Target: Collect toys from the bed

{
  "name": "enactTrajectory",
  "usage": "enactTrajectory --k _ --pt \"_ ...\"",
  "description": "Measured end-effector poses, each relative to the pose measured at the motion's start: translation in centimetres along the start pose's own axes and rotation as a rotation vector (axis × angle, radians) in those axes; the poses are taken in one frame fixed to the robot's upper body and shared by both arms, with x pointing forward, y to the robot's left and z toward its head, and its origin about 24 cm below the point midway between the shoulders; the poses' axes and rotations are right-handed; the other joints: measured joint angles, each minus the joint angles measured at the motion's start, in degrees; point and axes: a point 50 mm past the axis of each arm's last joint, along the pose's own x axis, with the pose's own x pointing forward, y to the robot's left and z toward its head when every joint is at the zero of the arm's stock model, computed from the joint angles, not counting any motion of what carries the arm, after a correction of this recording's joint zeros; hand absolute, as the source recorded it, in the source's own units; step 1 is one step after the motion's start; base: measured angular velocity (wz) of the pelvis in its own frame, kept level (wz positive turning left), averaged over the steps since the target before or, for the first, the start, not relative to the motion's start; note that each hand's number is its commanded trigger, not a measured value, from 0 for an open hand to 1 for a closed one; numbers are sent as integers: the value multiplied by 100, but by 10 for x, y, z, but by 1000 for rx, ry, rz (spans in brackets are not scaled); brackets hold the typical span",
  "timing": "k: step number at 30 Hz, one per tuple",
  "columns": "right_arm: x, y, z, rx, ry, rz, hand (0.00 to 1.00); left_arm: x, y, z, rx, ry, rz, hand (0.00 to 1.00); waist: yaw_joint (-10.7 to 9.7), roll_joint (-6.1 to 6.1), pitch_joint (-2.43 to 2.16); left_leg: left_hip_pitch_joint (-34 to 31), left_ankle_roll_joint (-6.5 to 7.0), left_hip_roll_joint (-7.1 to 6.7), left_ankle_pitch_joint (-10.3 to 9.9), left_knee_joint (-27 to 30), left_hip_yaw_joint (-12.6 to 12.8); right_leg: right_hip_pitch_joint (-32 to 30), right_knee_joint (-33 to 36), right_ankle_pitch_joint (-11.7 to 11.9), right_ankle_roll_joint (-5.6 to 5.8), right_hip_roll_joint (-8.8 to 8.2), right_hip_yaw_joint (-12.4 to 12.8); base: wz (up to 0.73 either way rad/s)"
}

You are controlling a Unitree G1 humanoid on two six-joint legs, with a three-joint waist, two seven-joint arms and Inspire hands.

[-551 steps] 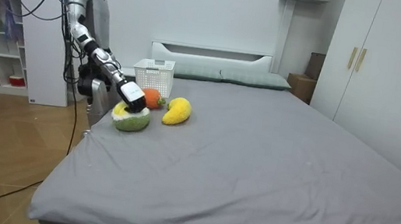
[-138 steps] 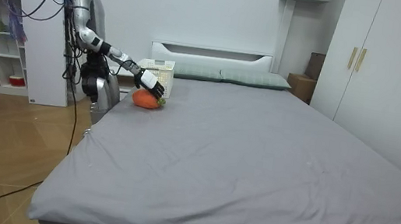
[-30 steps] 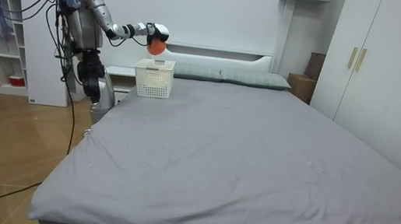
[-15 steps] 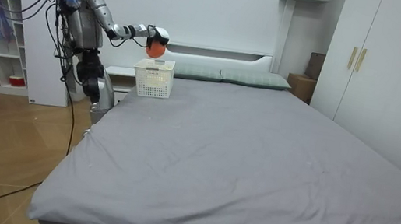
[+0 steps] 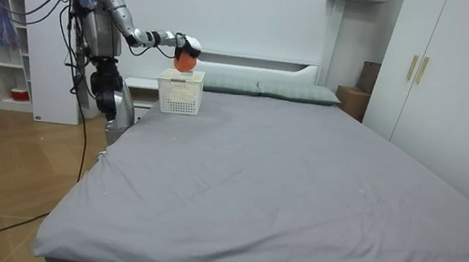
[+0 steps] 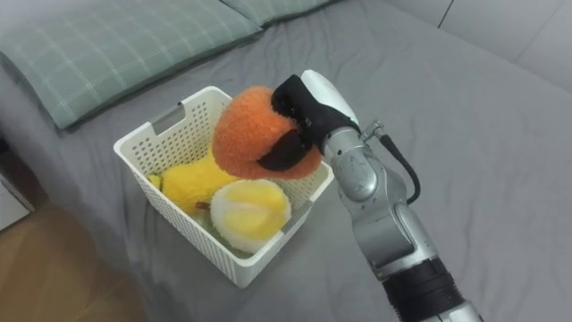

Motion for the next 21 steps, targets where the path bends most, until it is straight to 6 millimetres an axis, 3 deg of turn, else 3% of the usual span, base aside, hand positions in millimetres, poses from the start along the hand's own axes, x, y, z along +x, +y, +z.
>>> enactTrajectory --k 8,9,10,11,21 --pt "1 3 3 -34 -1 3 1 1 3 4 17 -5 10 0 64 7 -1 -25 2 10 6 0 22 -42 -5 -1 1 1 12 -1" --pt "1 5 5 -42 -4 8 45 1 3 4 18 -4 9 0 96 10 -2 -21 3 15 7 0 45 -46 -5 -1 1 2 38 -7" --pt "1 7 6 -58 -6 14 79 1 3 4 18 -4 8 0 123 13 -4 -18 3 15 6 2 47 -43 -6 -1 1 3 51 -5" --pt "1 9 6 -65 -7 17 98 1 3 4 18 -4 7 0 132 13 -5 -18 3 14 6 2 47 -43 -6 -1 1 3 53 0" --pt "6 20 5 -86 13 51 100 0 3 5 17 -9 3 0 190 19 -8 -28 2 12 5 -3 34 -37 2 -1 2 2 55 0"
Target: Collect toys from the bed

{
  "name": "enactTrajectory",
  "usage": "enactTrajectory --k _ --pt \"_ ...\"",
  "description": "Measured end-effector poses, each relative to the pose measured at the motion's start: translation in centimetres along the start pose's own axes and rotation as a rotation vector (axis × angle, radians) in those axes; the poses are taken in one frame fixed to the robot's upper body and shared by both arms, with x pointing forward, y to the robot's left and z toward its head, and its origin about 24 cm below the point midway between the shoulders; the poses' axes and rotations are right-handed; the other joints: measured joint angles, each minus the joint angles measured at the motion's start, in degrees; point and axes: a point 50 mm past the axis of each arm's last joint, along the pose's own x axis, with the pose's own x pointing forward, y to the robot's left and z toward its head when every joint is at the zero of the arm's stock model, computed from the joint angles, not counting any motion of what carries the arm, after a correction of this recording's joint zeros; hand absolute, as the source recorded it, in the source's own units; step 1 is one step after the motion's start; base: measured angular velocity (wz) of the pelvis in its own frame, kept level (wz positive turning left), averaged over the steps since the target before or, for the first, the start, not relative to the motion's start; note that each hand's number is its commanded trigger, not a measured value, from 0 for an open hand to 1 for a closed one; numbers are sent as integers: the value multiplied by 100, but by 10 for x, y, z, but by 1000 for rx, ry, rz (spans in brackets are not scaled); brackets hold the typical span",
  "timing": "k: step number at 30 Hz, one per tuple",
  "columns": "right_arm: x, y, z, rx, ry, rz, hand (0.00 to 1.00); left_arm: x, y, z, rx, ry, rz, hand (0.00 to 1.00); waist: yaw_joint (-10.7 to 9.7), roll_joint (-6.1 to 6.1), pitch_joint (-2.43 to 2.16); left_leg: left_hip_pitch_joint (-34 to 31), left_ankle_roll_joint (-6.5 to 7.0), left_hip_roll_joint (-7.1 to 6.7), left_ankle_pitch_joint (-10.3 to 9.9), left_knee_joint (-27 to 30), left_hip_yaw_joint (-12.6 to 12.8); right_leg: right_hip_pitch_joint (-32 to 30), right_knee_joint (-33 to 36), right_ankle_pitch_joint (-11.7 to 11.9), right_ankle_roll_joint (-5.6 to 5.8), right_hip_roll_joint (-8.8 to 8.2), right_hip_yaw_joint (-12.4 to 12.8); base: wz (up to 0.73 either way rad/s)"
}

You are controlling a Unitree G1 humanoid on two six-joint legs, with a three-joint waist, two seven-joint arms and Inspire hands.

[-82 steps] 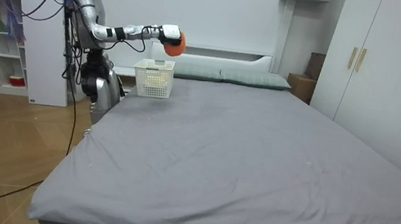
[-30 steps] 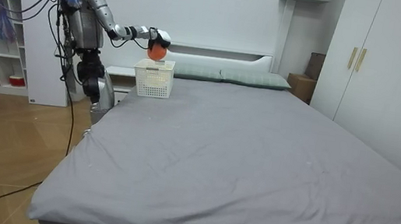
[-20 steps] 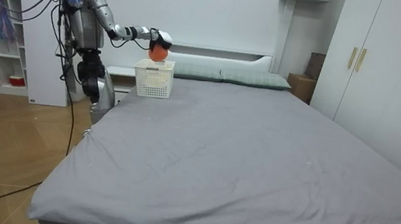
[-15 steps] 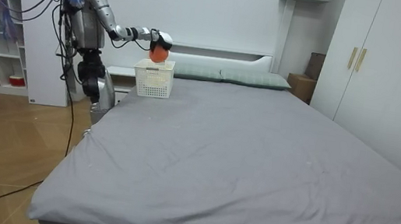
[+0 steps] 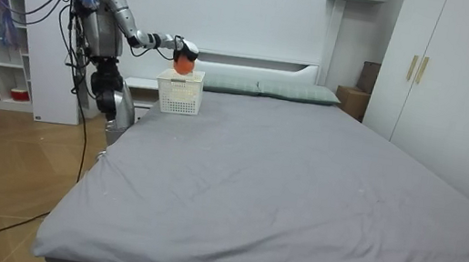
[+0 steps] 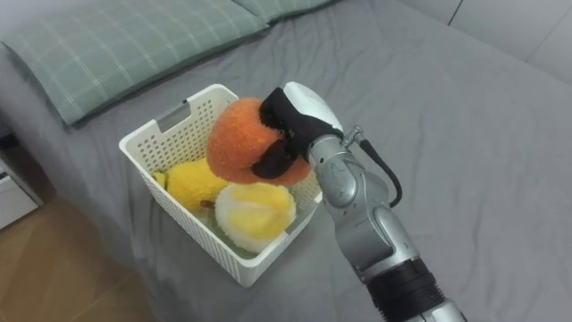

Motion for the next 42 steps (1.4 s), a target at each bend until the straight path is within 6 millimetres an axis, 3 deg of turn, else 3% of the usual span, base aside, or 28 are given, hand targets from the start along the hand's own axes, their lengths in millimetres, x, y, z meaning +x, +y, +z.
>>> enactTrajectory --k 6,7,8,9,10,21,26,42 --pt "0 0 0 -18 3 -5 100 0 3 4 -2 -17 10 0 -3 13 -1 0 0 0 0 3 0 0 -2 0 0 3 13 0" --pt "0 0 0 -18 3 -5 93 0 3 4 -2 -18 11 0 -4 14 -1 -1 0 0 0 -1 0 -1 -2 0 0 2 13 0" --pt "0 0 0 -19 3 -4 62 -1 3 5 -2 -21 14 0 15 14 -1 -2 0 1 0 -3 1 -6 -1 0 0 2 14 0" --pt "0 0 0 -19 3 -4 40 -1 4 5 -2 -23 16 0 19 13 -1 -2 0 1 0 -3 1 -7 -1 0 0 2 15 0" --pt "0 1 0 -25 1 2 0 -1 5 6 -2 -27 20 0 26 12 -2 0 0 1 0 -1 1 -6 0 0 0 1 15 0" --pt "0 13 3 -50 4 92 0 -1 7 7 5 -34 31 0 115 -5 -12 20 1 1 1 -4 0 14 -2 0 0 6 60 0" --pt "0 15 3 -51 4 116 0 -2 6 4 17 -21 30 0 121 -59 -46 22 1 -3 1 -3 -9 27 -3 0 0 9 83 0" --pt "0 14 3 -79 7 108 0 -2 6 1 23 -9 31 0 105 -192 -17 19 1 2 -2 -51 5 -3 -3 0 0 7 101 -1"
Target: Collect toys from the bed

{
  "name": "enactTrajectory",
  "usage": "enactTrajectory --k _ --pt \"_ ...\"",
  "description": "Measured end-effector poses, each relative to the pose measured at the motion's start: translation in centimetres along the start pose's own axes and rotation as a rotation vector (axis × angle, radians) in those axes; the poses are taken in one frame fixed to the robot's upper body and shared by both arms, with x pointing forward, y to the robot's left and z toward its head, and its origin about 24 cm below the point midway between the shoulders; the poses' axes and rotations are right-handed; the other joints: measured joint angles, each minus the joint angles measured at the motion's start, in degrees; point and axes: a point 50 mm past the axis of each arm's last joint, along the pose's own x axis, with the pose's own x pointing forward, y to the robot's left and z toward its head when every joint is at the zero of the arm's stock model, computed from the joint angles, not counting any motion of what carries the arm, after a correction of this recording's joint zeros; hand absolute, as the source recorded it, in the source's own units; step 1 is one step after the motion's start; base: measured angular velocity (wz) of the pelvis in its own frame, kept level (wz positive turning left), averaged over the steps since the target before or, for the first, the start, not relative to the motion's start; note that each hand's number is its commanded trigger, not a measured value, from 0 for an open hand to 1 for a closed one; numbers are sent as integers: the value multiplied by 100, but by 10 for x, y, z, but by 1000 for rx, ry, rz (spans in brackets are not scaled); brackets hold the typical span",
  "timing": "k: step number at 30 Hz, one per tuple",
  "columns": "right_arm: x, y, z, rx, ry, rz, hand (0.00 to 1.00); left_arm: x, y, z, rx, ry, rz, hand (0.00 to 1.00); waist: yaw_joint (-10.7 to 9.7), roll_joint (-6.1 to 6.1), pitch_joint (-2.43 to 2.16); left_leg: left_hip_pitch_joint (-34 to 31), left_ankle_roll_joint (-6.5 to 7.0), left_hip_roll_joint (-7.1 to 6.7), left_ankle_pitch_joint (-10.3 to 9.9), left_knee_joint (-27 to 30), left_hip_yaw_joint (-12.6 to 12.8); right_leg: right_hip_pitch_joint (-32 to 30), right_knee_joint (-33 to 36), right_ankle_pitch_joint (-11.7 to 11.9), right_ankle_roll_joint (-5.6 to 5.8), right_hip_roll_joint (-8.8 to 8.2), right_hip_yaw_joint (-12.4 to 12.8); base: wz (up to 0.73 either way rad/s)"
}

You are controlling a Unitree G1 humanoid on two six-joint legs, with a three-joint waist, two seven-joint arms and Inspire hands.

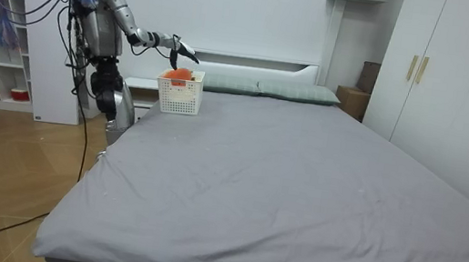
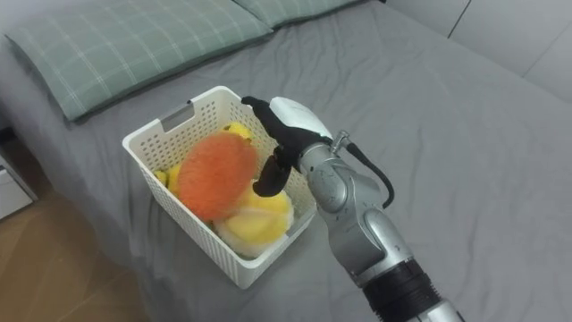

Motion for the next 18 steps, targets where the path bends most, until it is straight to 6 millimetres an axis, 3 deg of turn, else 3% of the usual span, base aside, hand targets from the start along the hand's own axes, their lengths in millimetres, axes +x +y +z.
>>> enactTrajectory --k 6,12,14,18 --pt "0 -2 -1 32 -9 -5 0 0 0 0 -4 -1 0 0 -104 30 24 -3 1 0 1 -5 13 -8 -6 0 0 0 28 0" --pt "-3 -18 -9 114 -2 -103 0 0 -3 1 -9 -13 -2 0 -182 117 77 57 6 6 4 -3 72 29 -7 0 0 -4 31 -5" --pt "-4 -22 -12 126 3 -128 0 -1 -4 -1 -14 -7 -7 0 -207 142 75 82 13 14 -2 -3 117 36 -6 0 0 -2 79 -9" --pt "-9 -37 -20 156 0 -191 0 -1 -11 -11 -11 24 -25 0 -469 161 38 80 26 20 -12 13 199 -41 7 0 0 -1 214 -12"
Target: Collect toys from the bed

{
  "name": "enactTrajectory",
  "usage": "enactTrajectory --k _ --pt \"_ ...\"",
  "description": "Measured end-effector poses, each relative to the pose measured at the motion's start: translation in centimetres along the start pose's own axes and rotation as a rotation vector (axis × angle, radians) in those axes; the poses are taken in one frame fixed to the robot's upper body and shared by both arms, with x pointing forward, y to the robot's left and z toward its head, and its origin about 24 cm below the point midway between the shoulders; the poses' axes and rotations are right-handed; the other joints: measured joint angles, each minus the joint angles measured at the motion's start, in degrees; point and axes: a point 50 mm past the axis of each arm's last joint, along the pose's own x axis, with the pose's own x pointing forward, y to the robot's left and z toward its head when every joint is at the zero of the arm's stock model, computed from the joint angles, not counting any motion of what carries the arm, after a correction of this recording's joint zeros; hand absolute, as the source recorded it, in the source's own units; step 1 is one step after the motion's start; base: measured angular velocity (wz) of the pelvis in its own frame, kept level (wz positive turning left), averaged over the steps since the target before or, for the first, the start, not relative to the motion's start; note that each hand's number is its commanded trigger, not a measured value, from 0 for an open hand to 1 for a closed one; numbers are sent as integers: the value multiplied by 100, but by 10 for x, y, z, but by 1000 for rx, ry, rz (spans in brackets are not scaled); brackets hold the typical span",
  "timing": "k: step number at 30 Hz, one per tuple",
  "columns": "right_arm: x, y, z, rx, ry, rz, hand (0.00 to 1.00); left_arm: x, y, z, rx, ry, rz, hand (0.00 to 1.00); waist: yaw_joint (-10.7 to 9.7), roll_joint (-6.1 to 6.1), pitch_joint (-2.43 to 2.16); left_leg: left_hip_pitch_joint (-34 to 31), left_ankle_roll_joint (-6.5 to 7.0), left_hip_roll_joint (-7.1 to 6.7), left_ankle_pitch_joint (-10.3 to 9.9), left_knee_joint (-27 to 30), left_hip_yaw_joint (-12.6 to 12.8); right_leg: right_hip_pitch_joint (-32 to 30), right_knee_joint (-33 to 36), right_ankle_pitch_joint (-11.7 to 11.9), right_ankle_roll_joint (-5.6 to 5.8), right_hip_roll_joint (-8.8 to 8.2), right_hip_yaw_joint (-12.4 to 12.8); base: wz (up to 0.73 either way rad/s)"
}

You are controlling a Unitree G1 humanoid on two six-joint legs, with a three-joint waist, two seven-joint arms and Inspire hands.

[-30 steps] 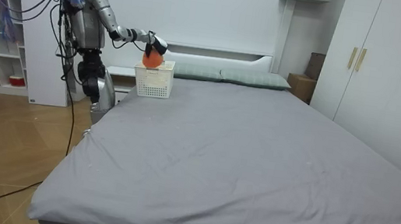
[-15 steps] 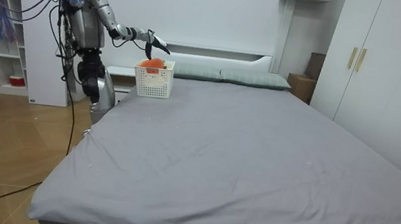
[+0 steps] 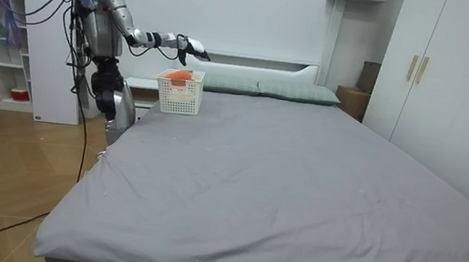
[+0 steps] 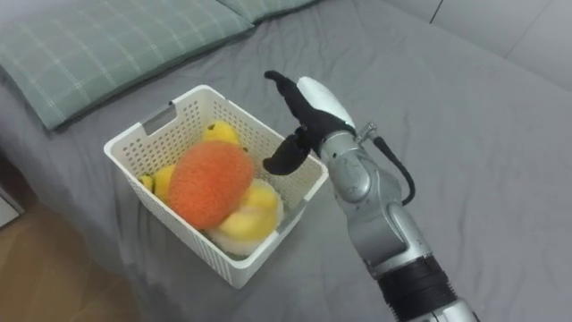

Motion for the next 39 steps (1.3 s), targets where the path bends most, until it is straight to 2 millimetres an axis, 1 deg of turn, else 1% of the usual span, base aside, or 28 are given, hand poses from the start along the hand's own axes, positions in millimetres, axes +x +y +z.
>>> enactTrajectory --k 2,3,5,6,8,9,10,11,12,14,15,17,19,21,23,24,25,27,28,29,30,31,33,35,36,37,38,39 --pt "-5 -20 -3 39 -14 -89 0 0 -1 -3 -11 6 -3 0 -72 25 -33 0 11 17 -6 -20 114 -22 10 1 -1 0 89 -24" --pt "-7 -24 -5 52 -20 -115 0 0 -1 -5 -15 6 -2 0 -156 22 -37 9 16 29 -9 -20 156 -26 3 3 -2 0 101 -14" --pt "-11 -39 -11 93 -31 -202 0 0 -4 -12 -29 29 -4 0 -365 47 -79 65 40 57 -30 -27 278 -22 -1 10 -6 3 132 -20" --pt "-13 -43 -14 102 -27 -226 0 0 -5 -14 -32 33 -5 0 -426 53 -93 77 43 62 -33 -33 306 -20 1 12 -7 5 149 -33" --pt "-23 -54 -26 153 -3 -311 0 0 -8 -19 -31 44 -5 0 -619 102 -138 186 56 104 -53 -96 506 -17 6 16 -7 22 356 -42" --pt "-27 -56 -29 160 3 -331 0 0 -9 -21 -30 47 -6 0 -667 120 -151 228 56 115 -53 -134 558 -4 8 16 -7 28 415 -45" --pt "-35 -62 -36 169 11 -367 0 0 -11 -24 -36 50 -6 0 -783 161 -173 290 64 137 -64 -166 644 12 7 30 -5 40 497 -36" --pt "-39 -65 -39 172 17 -383 0 -1 -12 -27 -39 55 -7 0 -856 185 -185 317 67 150 -78 -177 696 10 7 36 -3 51 552 -44" --pt "-46 -72 -46 177 28 -424 0 -1 -13 -32 -47 68 -2 0 -1030 219 -205 354 63 183 -106 -181 793 8 5 59 -3 80 670 -48" --pt "-62 -84 -65 210 82 -517 0 -2 -14 -38 -81 91 3 0 -1216 263 -196 489 46 246 -132 -262 1028 24 15 76 -13 116 831 -60" --pt "-66 -87 -69 211 96 -537 0 -2 -14 -39 -92 95 4 0 -1244 275 -193 522 39 268 -140 -287 1100 15 20 84 -21 132 885 -59" --pt "-80 -98 -83 216 145 -627 0 -2 -13 -41 -114 96 10 0 -1493 290 -193 529 3 328 -180 -317 1230 -18 28 111 -41 187 964 -44" --pt "-93 -104 -94 239 185 -705 0 -1 -11 -41 -123 88 16 0 -1599 300 -185 563 -27 397 -227 -314 1404 -37 26 138 -70 240 1022 -47" --pt "-104 -105 -106 276 230 -760 0 -2 -11 -44 -146 104 15 0 -1648 313 -182 610 -71 474 -300 -312 1566 -52 37 156 -100 300 1017 -52" --pt "-113 -106 -118 331 273 -803 0 -5 -15 -58 -180 149 4 0 -1891 302 -177 622 -109 539 -336 -306 1687 -107 40 165 -116 349 1026 -26" --pt "-116 -106 -124 347 291 -815 0 -5 -15 -61 -186 155 4 0 -1953 299 -174 632 -114 555 -336 -291 1726 -116 39 170 -123 362 1036 -17" --pt "-123 -106 -135 374 335 -833 0 -6 -13 -64 -201 163 8 0 -2022 281 -167 640 -136 585 -349 -291 1787 -127 35 177 -135 391 1047 -16" --pt "-133 -102 -147 403 393 -858 0 -6 -10 -67 -213 171 16 0 -2072 263 -153 636 -154 613 -359 -316 1857 -157 31 177 -137 418 1082 -22" --pt "-139 -98 -153 426 418 -866 0 -6 -11 -69 -214 179 16 0 -2096 265 -149 626 -170 637 -371 -319 1956 -197 32 180 -142 438 1149 -25" --pt "-141 -96 -156 448 430 -869 0 -7 -12 -71 -216 184 15 0 -2112 266 -147 621 -177 648 -377 -319 1975 -212 30 187 -153 448 1168 -19" --pt "-146 -92 -164 488 462 -878 0 -8 -12 -74 -219 192 16 0 -2186 254 -138 610 -185 659 -384 -319 1982 -226 29 191 -160 459 1175 -9" --pt "-156 -88 -173 513 504 -895 0 -8 -11 -75 -225 196 19 0 -2213 244 -134 610 -194 671 -390 -319 1988 -238 28 192 -162 471 1182 -5" --pt "-169 -80 -186 535 577 -908 0 -9 -12 -79 -224 208 20 0 -2296 236 -136 611 -209 684 -404 -317 1986 -229 10 193 -164 482 1185 -2" --pt "-188 -68 -204 589 677 -929 0 -11 -13 -85 -238 226 24 0 -2423 194 -112 607 -218 696 -409 -317 2010 -229 11 190 -169 494 1187 0" --pt "-194 -64 -209 602 709 -934 0 -11 -13 -86 -241 230 25 0 -2438 181 -108 607 -221 699 -410 -317 2016 -228 11 190 -169 497 1190 -8" --pt "-206 -57 -218 620 770 -943 0 -12 -13 -88 -244 235 25 0 -2441 169 -101 603 -230 707 -416 -318 2049 -231 13 187 -173 504 1211 -11" --pt "-217 -49 -227 624 831 -939 0 -12 -13 -89 -245 243 26 0 -2473 159 -111 604 -235 713 -421 -314 2076 -247 17 179 -193 505 1219 -11" --pt "-223 -44 -231 627 868 -934 0 -12 -13 -90 -247 249 28 0 -2495 158 -122 606 -238 715 -423 -310 2076 -251 17 177 -203 505 1218 -8"
